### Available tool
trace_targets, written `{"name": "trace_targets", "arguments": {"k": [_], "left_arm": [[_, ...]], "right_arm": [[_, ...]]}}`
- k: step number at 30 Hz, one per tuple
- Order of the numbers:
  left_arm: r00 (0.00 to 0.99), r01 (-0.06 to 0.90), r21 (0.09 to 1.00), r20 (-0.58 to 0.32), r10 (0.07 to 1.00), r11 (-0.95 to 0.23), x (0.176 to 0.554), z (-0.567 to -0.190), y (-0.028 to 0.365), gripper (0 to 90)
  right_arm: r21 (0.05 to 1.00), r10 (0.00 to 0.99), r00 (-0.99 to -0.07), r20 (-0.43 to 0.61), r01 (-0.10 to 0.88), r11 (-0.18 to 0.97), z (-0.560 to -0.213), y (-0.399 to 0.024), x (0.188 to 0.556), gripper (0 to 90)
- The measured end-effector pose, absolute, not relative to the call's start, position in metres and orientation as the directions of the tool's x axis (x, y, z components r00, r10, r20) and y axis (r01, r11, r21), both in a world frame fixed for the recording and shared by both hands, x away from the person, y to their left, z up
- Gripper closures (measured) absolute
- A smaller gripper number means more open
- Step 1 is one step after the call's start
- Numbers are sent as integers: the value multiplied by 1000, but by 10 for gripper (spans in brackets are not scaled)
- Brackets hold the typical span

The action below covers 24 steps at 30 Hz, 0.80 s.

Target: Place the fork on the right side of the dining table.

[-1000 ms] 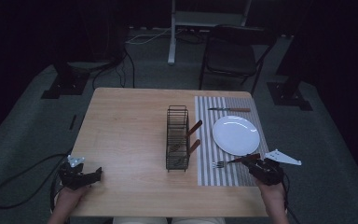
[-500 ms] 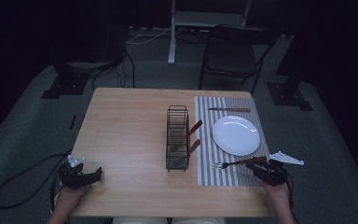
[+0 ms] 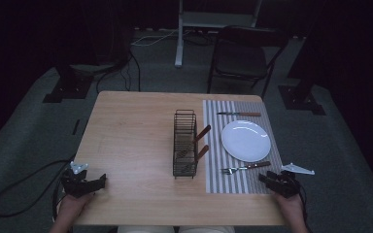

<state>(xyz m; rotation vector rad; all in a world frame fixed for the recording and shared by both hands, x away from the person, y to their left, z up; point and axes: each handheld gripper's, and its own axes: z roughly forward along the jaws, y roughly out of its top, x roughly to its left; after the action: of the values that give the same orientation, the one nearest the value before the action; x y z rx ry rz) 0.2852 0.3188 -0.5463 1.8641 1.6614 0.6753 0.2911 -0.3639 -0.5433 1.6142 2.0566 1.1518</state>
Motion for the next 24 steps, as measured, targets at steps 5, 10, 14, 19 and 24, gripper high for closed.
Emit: {"name": "trace_targets", "arguments": {"k": [5, 10, 14, 19, 24], "left_arm": [[111, 719, 690, 10, 994, -87, 285, -546, 319, 30], [111, 720, 689, 10, 994, -87, 285, -546, 319, 31], [111, 720, 689, 10, 994, -87, 285, -546, 319, 31], [111, 720, 689, 10, 994, -87, 285, -546, 319, 31], [111, 720, 689, 10, 994, -87, 285, -546, 319, 31]], "right_arm": [[737, 917, -303, 258, 675, 16, -545, -363, 287, 403], [753, 924, -245, 295, 654, -67, -545, -355, 283, 171], [753, 950, -212, 228, 657, -33, -546, -334, 280, 125], [772, 986, -127, 110, 636, -4, -548, -320, 271, 126], [765, 999, -52, -4, 643, 37, -549, -310, 262, 126]]}}
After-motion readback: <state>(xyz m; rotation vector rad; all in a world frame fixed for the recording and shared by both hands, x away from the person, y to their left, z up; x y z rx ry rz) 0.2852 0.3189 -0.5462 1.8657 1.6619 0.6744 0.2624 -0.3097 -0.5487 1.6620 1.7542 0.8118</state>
